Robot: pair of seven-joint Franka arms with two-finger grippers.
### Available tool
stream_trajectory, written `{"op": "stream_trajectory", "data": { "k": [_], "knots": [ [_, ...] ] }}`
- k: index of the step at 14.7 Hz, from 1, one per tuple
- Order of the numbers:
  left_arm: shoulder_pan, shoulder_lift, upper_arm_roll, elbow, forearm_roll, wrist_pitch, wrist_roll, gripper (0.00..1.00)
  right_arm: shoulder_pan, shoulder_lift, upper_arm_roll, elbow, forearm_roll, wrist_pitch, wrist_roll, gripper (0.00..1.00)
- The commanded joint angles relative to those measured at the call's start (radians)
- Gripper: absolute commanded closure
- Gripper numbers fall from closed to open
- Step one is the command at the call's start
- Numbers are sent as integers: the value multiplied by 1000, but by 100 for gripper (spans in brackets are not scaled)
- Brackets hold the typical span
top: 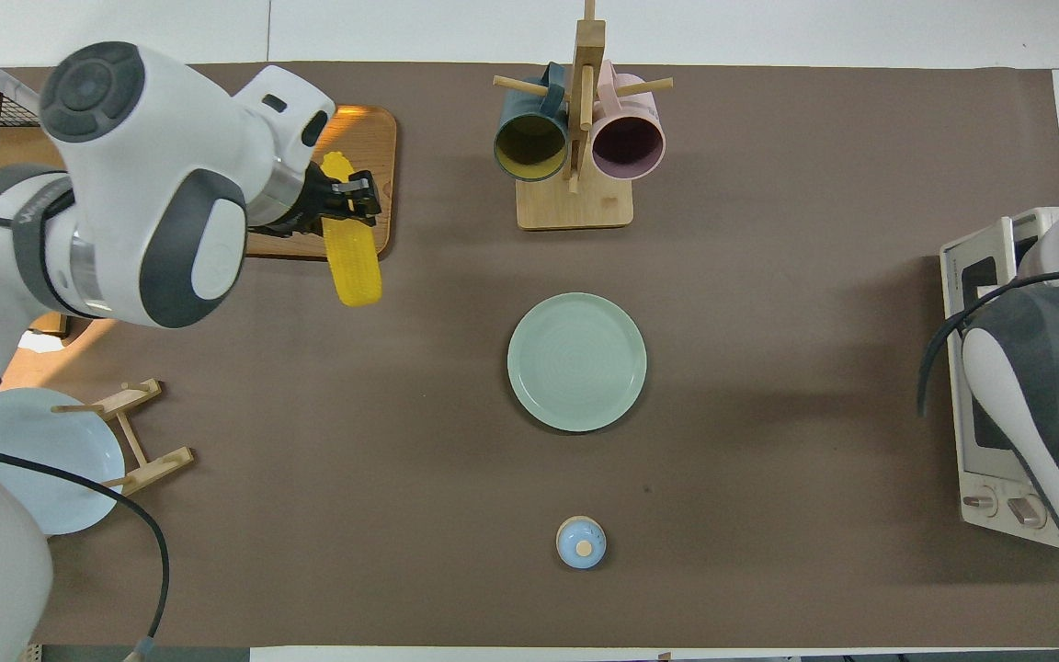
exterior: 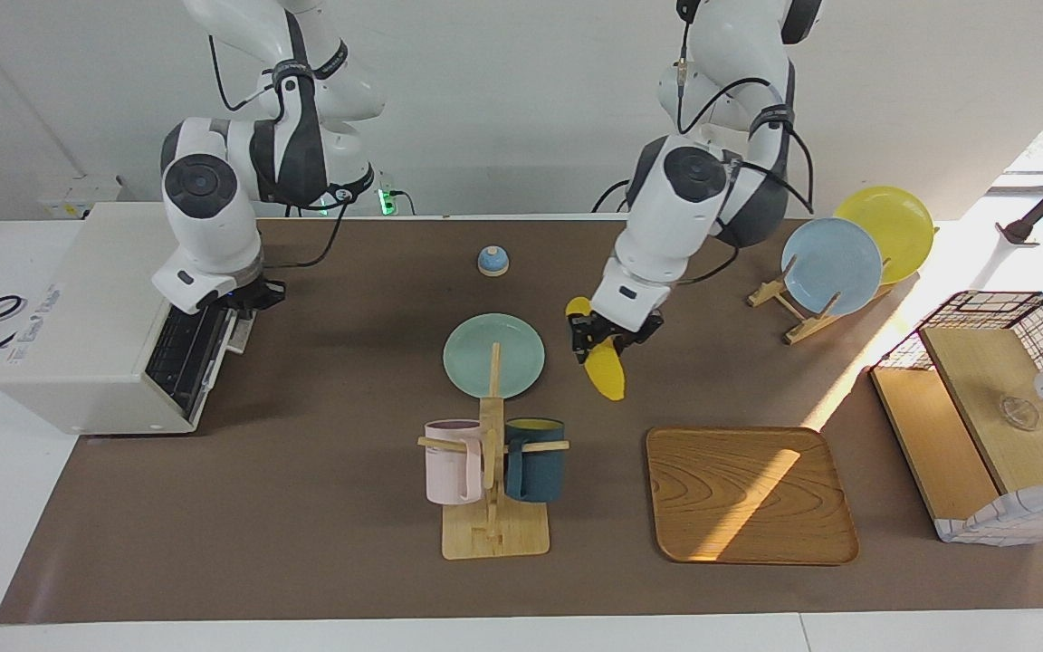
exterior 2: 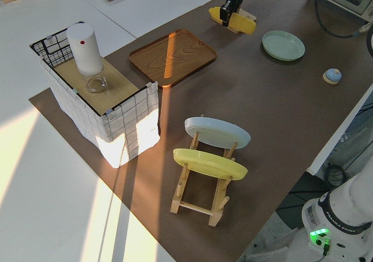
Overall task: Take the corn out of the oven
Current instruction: 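Lower the corn onto the wooden tray and open the left gripper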
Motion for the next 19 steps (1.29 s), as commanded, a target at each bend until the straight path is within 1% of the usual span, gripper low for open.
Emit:
{"op": "stream_trajectory", "data": {
  "k": [1,3,5,6,7,8,9,10,11,15,16,17,19],
  "knots": [
    [80,84,-12,74,11,20,126,100,-52,14,-3,-17,-25,30,-59,100],
    [121,182,-12,174,14,19,177,100,-70,5,-5,-17,-23,31,-95,100],
    [126,303,-12,278,38,36,203,100,-83,5,-3,1,-8,25,-108,100],
    [137,343,-12,301,38,77,222,100,-84,5,-3,18,6,7,-108,77],
    [146,359,-14,302,40,112,241,100,-83,5,-3,46,51,-16,-106,52],
    [155,371,-14,303,40,123,258,100,-83,5,-5,81,117,-44,-102,36],
    [149,397,-14,320,42,134,263,100,-83,5,-5,141,194,-91,-100,5],
    [148,432,-14,349,42,141,265,100,-81,5,0,187,219,-121,-99,0],
    [148,452,-14,370,43,140,269,100,-75,5,1,225,231,-151,-97,0],
    [157,456,-14,377,43,123,334,100,-69,10,7,337,300,-242,-86,0],
    [155,454,-14,375,43,117,341,1,-61,19,10,375,300,-277,-70,0],
    [155,443,-12,374,46,102,341,0,-49,28,12,424,303,-326,-42,0],
    [158,390,-12,374,48,22,341,0,-23,46,10,466,326,-377,31,0]
  ]
}}
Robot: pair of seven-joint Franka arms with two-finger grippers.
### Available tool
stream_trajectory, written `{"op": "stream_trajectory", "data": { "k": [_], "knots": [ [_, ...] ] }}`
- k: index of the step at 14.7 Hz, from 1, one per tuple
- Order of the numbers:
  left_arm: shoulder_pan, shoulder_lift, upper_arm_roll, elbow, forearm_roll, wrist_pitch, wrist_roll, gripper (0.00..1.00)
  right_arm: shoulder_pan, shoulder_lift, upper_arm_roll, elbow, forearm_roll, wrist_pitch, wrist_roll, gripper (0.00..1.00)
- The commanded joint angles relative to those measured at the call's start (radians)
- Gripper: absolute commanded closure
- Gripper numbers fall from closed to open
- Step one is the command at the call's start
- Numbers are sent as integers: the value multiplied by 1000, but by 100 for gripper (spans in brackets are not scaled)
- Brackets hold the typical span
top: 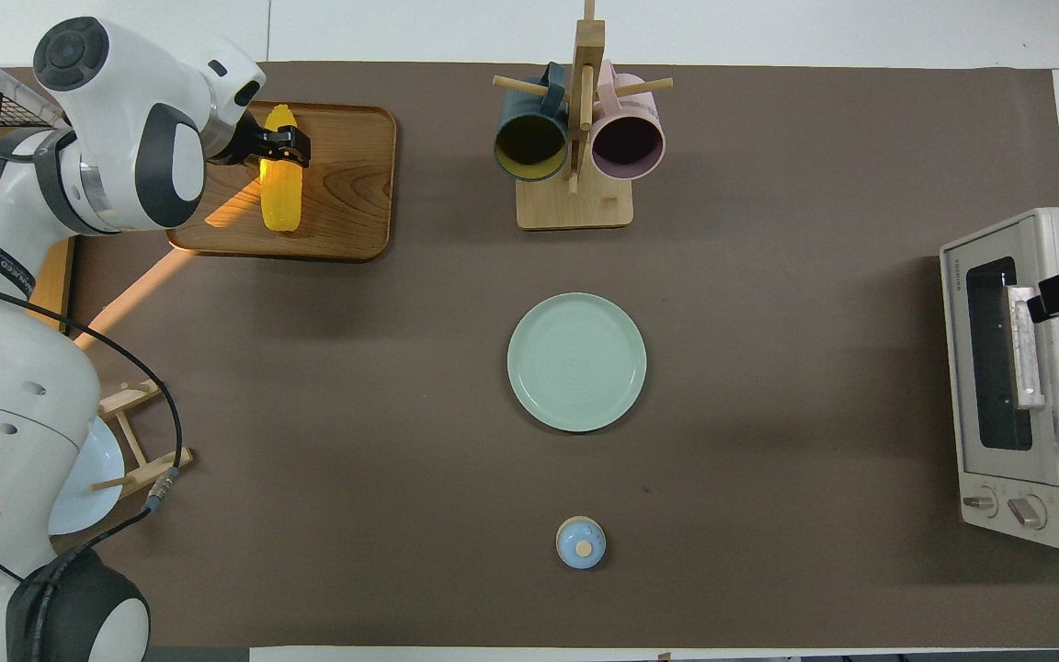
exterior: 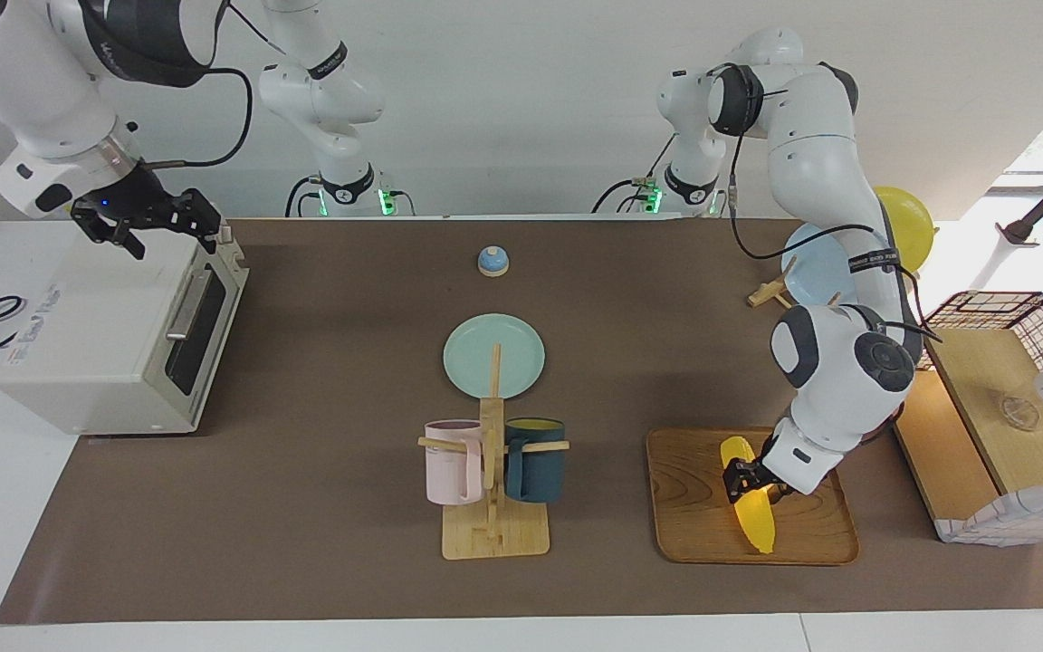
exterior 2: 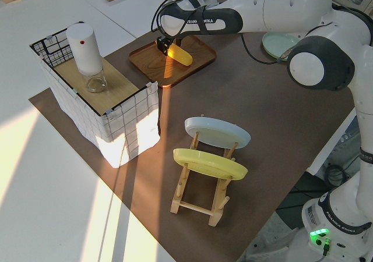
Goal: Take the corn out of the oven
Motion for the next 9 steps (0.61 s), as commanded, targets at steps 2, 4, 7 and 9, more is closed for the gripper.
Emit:
{"op": "stream_trajectory", "data": {
  "k": [2,4,7,9],
  "knots": [
    [11,-106,-4,17,17,-144,7,0,18,44,3,76,56,-69,111,0],
    [29,-225,-1,-66,17,-173,3,0,22,47,3,76,55,-69,113,0],
    [34,-374,22,-101,21,-329,-25,0,21,47,3,77,52,-61,111,0],
    [33,-474,26,-105,55,-447,-46,0,22,48,3,76,47,-57,113,0]
  ]
}}
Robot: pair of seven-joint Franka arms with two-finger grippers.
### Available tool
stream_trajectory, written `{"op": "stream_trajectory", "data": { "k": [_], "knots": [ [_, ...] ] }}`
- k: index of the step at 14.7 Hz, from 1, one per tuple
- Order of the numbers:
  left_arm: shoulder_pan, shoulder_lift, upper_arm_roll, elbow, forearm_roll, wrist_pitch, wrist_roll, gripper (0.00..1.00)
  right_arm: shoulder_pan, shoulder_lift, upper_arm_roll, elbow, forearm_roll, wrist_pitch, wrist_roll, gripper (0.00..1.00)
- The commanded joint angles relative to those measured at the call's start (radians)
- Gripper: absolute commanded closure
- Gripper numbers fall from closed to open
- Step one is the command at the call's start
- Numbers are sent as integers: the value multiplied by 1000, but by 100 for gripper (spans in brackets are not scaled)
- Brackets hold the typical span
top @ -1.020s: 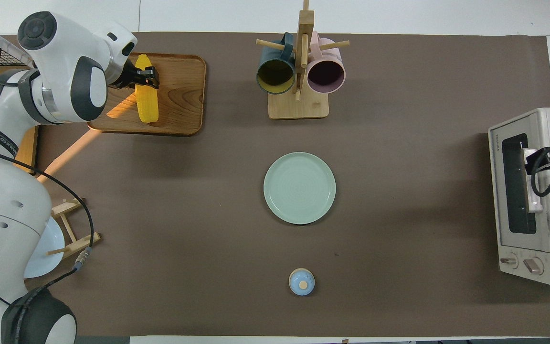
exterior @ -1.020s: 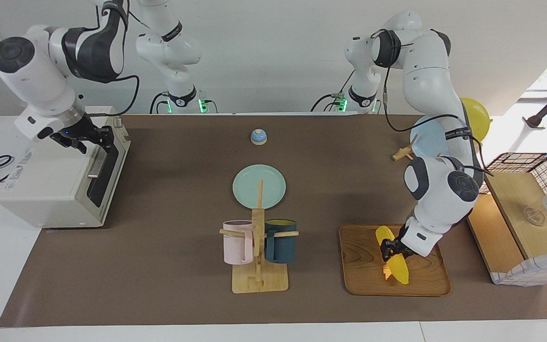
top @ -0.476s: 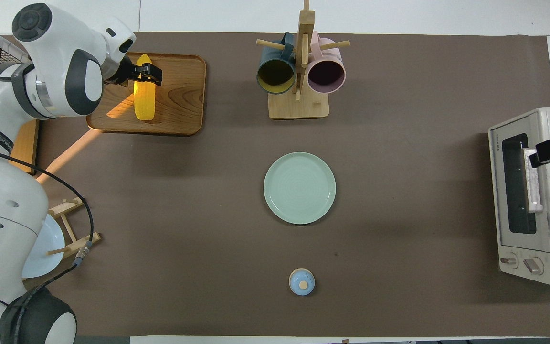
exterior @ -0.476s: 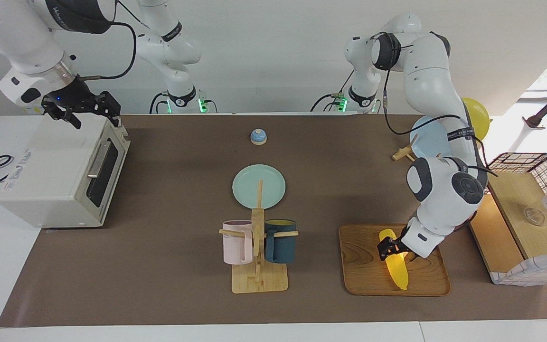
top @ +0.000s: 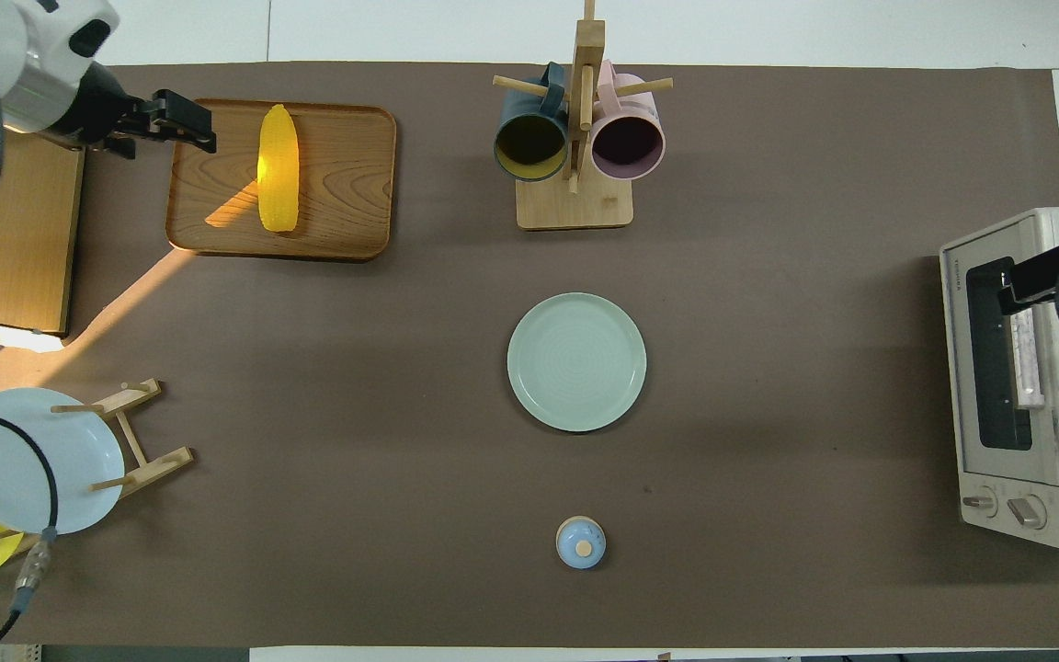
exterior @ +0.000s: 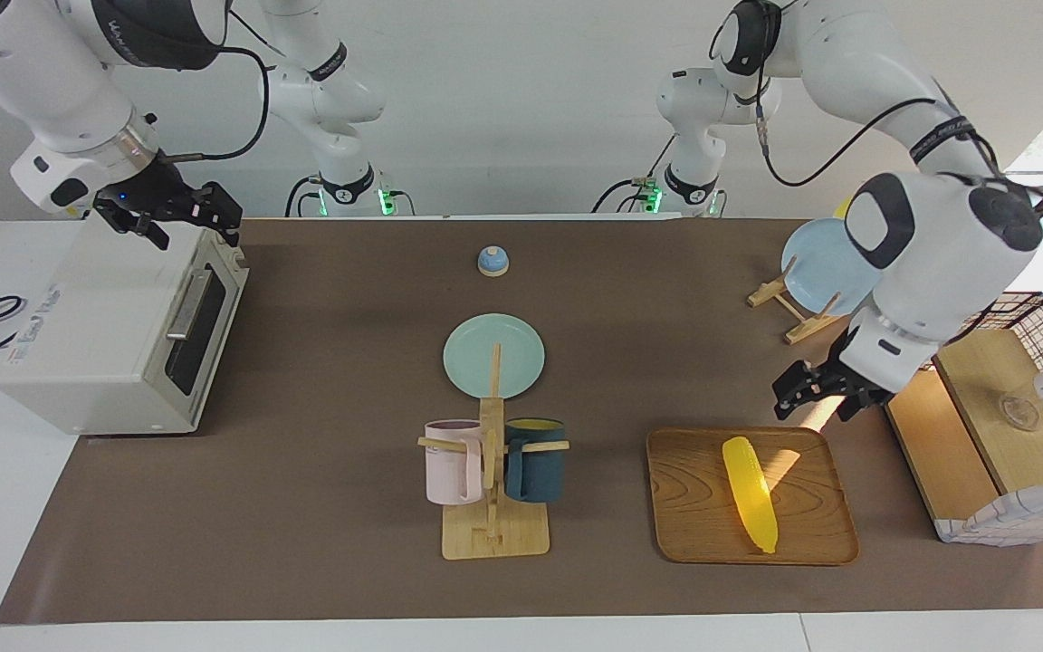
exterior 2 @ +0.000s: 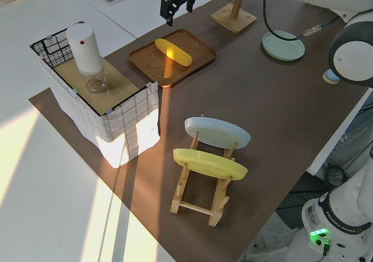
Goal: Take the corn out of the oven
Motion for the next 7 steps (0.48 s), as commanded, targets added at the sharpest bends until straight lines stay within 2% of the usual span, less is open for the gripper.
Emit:
{"op": "stream_trajectory", "data": {
  "k": [1,4,7],
  "knots": [
    [-2,-167,1,-79,54,-134,-41,0,1,13,4,26,10,-11,15,0],
    [-5,-262,-2,-98,89,-269,-43,0,28,13,4,26,-36,-8,15,0],
    [-2,-394,-2,-234,89,-288,-44,0,25,13,4,26,-35,-8,14,0]
  ]
}}
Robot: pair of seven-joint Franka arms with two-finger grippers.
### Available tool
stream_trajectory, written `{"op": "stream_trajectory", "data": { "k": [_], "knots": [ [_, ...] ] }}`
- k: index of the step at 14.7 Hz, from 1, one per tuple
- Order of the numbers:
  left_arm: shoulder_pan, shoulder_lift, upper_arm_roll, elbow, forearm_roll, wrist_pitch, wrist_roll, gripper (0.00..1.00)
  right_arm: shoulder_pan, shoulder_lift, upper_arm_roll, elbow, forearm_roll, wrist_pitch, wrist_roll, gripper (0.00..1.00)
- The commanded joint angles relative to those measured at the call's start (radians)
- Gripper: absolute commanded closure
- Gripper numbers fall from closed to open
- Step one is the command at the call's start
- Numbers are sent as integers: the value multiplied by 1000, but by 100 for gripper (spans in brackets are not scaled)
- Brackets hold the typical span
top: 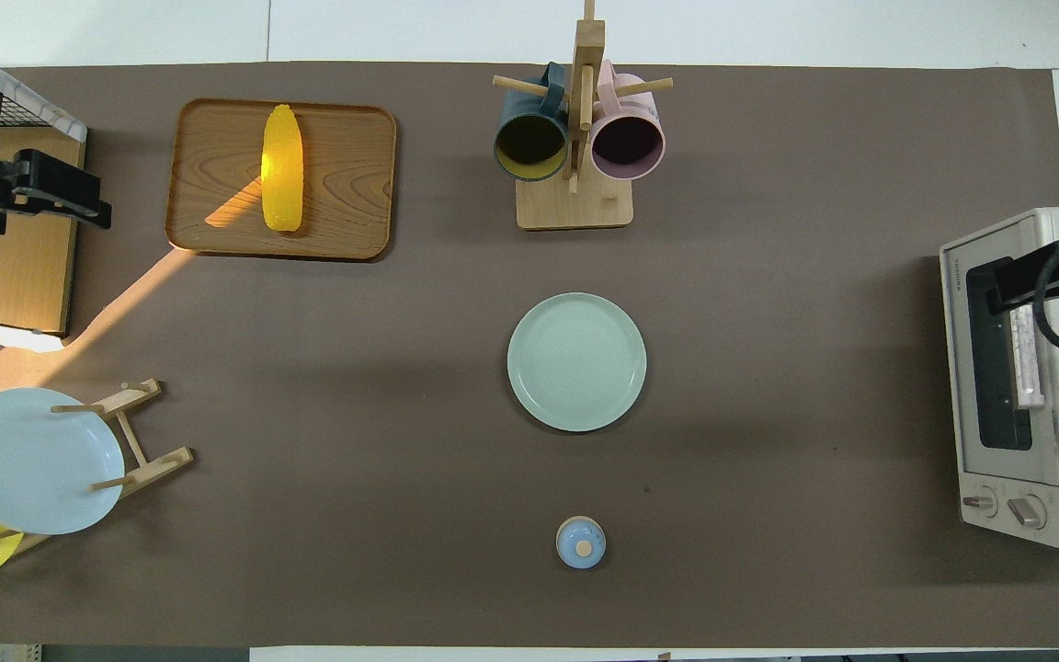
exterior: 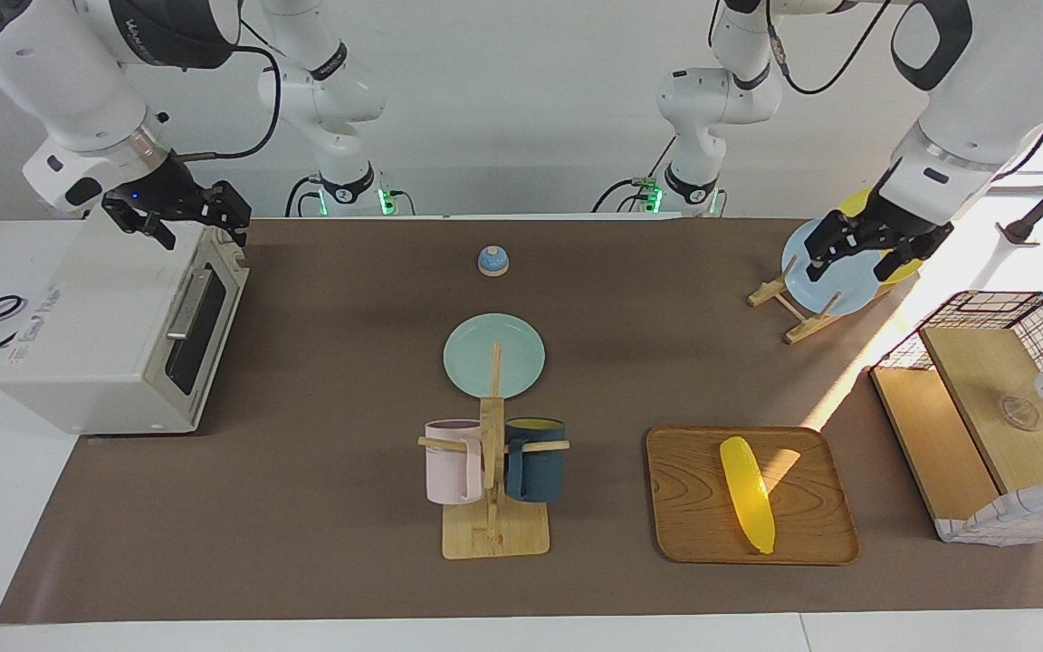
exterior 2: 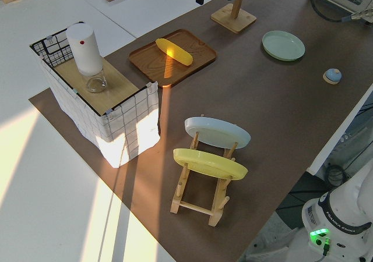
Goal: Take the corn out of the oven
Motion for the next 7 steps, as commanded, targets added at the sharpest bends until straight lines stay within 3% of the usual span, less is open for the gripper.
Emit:
{"op": "stream_trajectory", "data": {
  "k": [1,5,7],
  "knots": [
    [-3,-134,-2,-190,23,5,-16,0,-2,13,4,24,-17,-8,12,0],
    [-1,-196,-2,-299,23,23,-10,0,0,13,2,25,-14,-8,12,0],
    [-3,-182,-6,-289,23,29,-2,0,-2,13,2,24,-14,-8,12,0]
  ]
}}
